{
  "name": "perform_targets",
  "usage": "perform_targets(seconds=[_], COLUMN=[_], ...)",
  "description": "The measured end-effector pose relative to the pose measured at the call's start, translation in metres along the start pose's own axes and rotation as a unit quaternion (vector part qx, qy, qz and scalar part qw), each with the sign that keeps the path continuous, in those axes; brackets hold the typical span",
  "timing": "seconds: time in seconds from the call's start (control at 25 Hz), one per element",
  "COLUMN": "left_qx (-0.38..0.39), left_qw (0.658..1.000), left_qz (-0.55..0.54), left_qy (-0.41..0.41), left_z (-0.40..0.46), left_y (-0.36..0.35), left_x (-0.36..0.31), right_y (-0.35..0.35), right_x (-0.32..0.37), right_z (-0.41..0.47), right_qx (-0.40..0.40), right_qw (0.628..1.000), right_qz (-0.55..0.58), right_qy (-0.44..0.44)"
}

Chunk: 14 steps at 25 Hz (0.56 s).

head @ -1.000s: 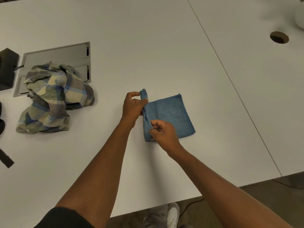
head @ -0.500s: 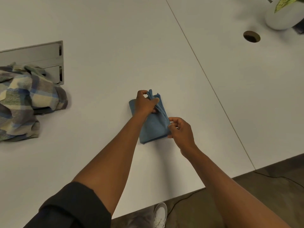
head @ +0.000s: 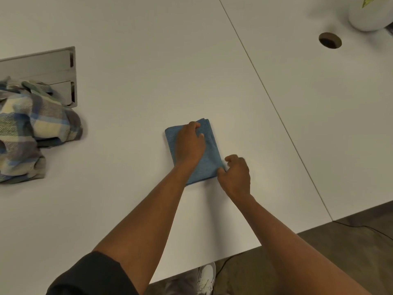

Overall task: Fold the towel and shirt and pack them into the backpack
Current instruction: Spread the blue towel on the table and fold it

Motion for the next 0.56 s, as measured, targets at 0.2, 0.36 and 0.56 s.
perform_targets(seconds=[0.2, 0.36, 0.56], left_qx=[-0.048, 0.06, 0.079], left_qw=[0.969, 0.96, 0.954], left_qz=[0.236, 0.267, 0.285], left_qy=[-0.063, -0.063, -0.054], left_z=[-0.031, -0.032, -0.033], left_y=[-0.003, -0.02, -0.027], left_x=[0.017, 0.048, 0.063], right_y=[-0.028, -0.07, -0.086], right_x=[0.048, 0.057, 0.04], right_z=[0.005, 0.029, 0.041], right_qx=[0.025, 0.149, 0.151], right_qw=[0.976, 0.944, 0.923], right_qz=[-0.017, -0.092, -0.214], right_qy=[0.215, 0.278, 0.281])
Point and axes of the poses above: each hand's wrist, its own z-axis towards the middle knuckle, its own y-axis out of the back of the hand, x = y × z, the point moved 6 cm from there along z, towards the middle knuckle, and after that the axes turned 8 degrees about z, right-handed, at the moved point
